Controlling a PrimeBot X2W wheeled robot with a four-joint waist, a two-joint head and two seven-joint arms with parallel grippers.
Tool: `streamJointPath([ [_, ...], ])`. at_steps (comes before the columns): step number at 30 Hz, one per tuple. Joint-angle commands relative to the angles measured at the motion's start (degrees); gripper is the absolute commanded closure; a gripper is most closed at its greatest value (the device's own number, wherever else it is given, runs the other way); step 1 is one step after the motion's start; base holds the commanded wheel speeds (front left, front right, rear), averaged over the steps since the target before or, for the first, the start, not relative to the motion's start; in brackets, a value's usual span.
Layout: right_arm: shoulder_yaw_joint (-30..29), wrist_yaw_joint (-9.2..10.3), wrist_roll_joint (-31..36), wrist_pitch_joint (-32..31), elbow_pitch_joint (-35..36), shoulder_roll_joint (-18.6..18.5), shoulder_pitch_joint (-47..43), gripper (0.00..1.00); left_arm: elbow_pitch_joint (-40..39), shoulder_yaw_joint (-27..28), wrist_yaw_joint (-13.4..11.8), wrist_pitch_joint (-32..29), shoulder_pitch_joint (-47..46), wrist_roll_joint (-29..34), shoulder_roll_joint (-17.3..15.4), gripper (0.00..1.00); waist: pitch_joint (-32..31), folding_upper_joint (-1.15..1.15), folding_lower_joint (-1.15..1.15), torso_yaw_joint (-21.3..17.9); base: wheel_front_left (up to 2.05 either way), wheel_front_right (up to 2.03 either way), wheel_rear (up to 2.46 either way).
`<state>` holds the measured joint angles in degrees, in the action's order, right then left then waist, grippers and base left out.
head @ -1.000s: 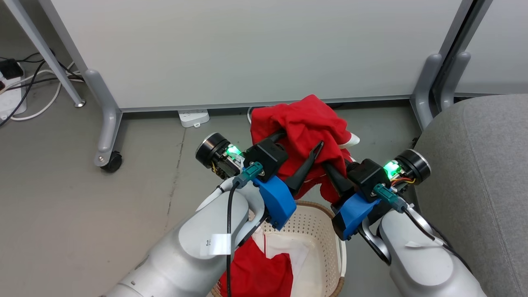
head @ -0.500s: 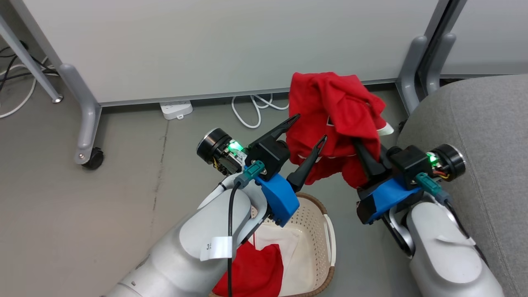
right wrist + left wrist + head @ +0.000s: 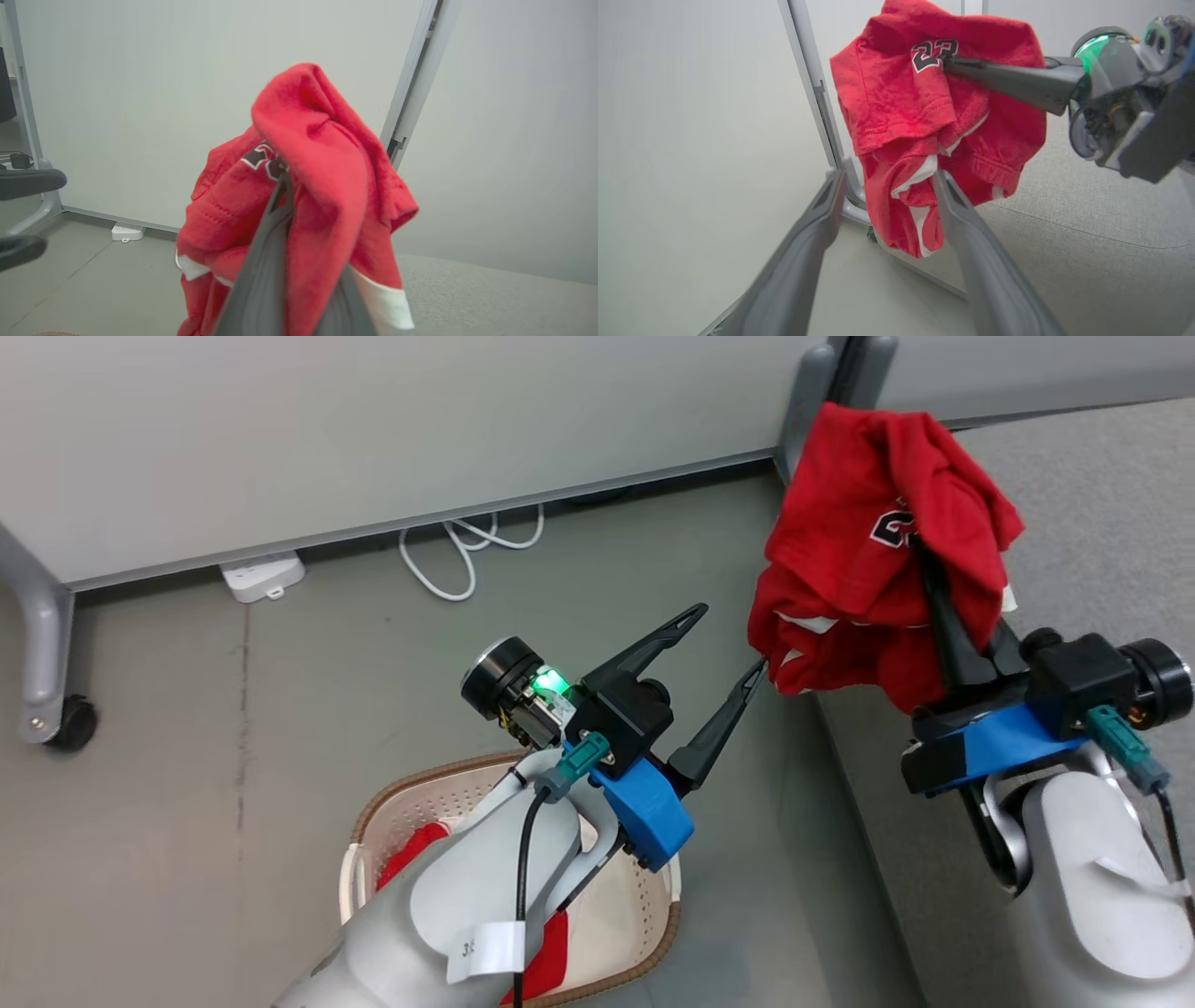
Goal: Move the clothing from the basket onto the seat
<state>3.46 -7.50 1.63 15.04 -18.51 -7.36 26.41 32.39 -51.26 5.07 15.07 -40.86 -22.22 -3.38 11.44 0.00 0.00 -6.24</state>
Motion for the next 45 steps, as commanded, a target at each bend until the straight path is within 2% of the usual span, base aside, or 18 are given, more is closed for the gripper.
streamJointPath([
  [1, -0.6, 0.01, 0.1, 0.2, 0.7, -0.2, -0.8, 1.00, -0.5, 0.2, 0.0, 0.2, 0.6, 0.5, -0.3, 0.00, 1.4, 0.00, 0.00, -2.3, 0.00, 0.00, 0.00],
  [15, -10.9, 0.01, -0.3, 0.2, 7.7, 1.4, -9.3, 1.00, -3.0, -1.9, 1.6, 0.2, 3.0, 4.2, 0.1, 0.00, 3.8, 0.00, 0.00, -11.1, 0.00, 0.00, 0.00],
  [28, -13.3, 0.01, -0.8, 0.2, 9.6, 3.8, -12.7, 1.00, -2.6, -4.1, 2.1, 0.2, 1.8, 4.6, 0.3, 0.00, 6.1, 0.00, 0.00, -15.1, 0.00, 0.00, 0.00],
  [36, -14.4, 0.01, 0.3, 0.2, 11.3, 3.5, -9.1, 1.00, -3.3, -3.5, 2.2, 0.2, 0.4, 5.1, 0.4, 0.00, 7.7, 0.00, 0.00, -15.2, 0.00, 0.00, 0.00],
  [40, -15.3, 0.01, 0.3, 0.2, 12.3, 2.0, -4.7, 1.00, -3.4, -3.1, 2.2, 0.2, -0.9, 5.8, 0.3, 0.00, 9.9, 0.00, 0.00, -15.2, 0.00, 0.00, 0.00],
  [45, -18.4, 0.01, -0.4, 0.2, 13.7, -1.7, 4.2, 1.00, -3.2, -2.9, 2.3, 0.1, -3.9, 7.3, -0.6, 0.00, 15.3, 0.00, 0.00, -14.6, 0.00, 0.00, 0.00],
])
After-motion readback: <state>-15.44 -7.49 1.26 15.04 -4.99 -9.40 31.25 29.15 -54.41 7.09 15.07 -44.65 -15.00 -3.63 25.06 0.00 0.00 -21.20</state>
